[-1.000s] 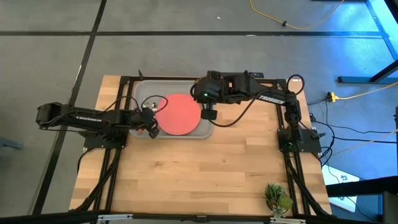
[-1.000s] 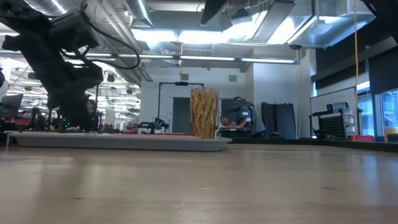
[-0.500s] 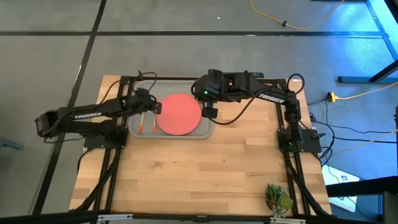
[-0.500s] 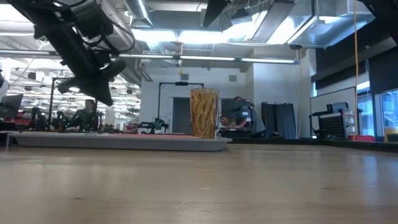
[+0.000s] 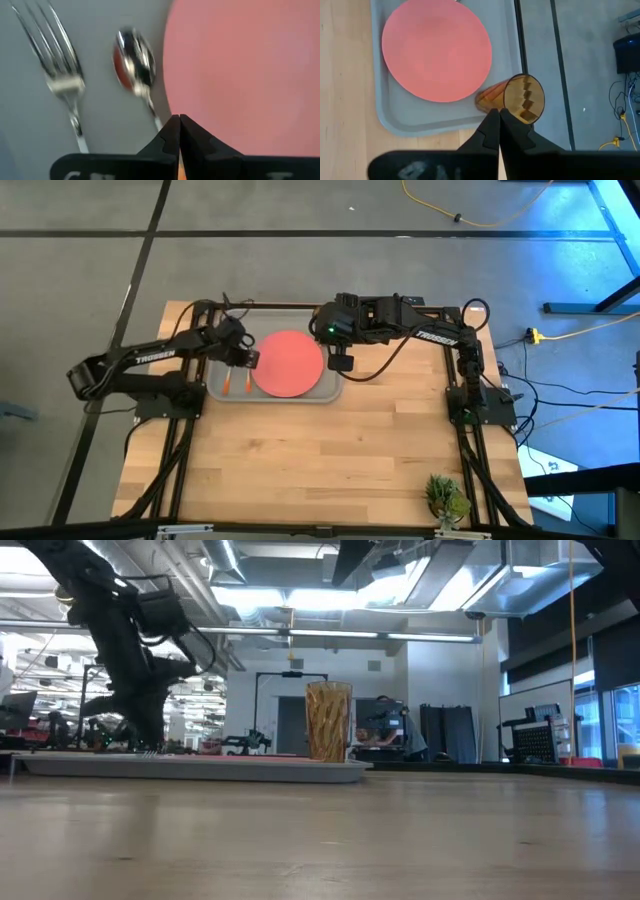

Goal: Pick and place plate/cup/fork/spoon on tray
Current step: Adjust the orange fork, then adjust the pink plate

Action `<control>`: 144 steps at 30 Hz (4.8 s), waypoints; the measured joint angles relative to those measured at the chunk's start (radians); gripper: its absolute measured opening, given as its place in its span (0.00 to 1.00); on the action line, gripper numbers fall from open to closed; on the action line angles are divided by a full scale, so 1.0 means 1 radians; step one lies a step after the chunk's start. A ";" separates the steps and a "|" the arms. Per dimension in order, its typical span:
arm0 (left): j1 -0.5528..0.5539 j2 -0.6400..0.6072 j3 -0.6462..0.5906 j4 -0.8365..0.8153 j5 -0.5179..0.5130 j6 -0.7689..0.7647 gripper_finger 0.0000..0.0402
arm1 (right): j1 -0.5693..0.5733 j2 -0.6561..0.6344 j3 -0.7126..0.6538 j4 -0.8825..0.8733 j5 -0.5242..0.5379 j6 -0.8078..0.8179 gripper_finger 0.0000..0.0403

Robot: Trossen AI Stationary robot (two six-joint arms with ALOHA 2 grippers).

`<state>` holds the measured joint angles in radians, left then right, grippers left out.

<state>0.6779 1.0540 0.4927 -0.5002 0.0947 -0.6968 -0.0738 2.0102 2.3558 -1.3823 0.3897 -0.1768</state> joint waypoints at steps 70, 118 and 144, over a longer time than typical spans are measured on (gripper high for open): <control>-0.157 0.171 0.000 0.071 -0.191 0.080 0.00 | 0.000 0.000 0.000 0.001 -0.002 0.015 0.01; -0.120 0.223 -0.001 0.040 -0.265 0.025 0.00 | 0.000 0.001 0.000 0.000 -0.054 0.042 0.01; -0.122 0.171 0.349 -0.082 -0.197 0.293 0.00 | -0.003 0.001 0.000 -0.183 -0.136 0.142 0.01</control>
<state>0.5560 1.2254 0.8415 -0.5820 -0.1020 -0.4036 -0.0768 2.0109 2.3562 -1.5653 0.2540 -0.0343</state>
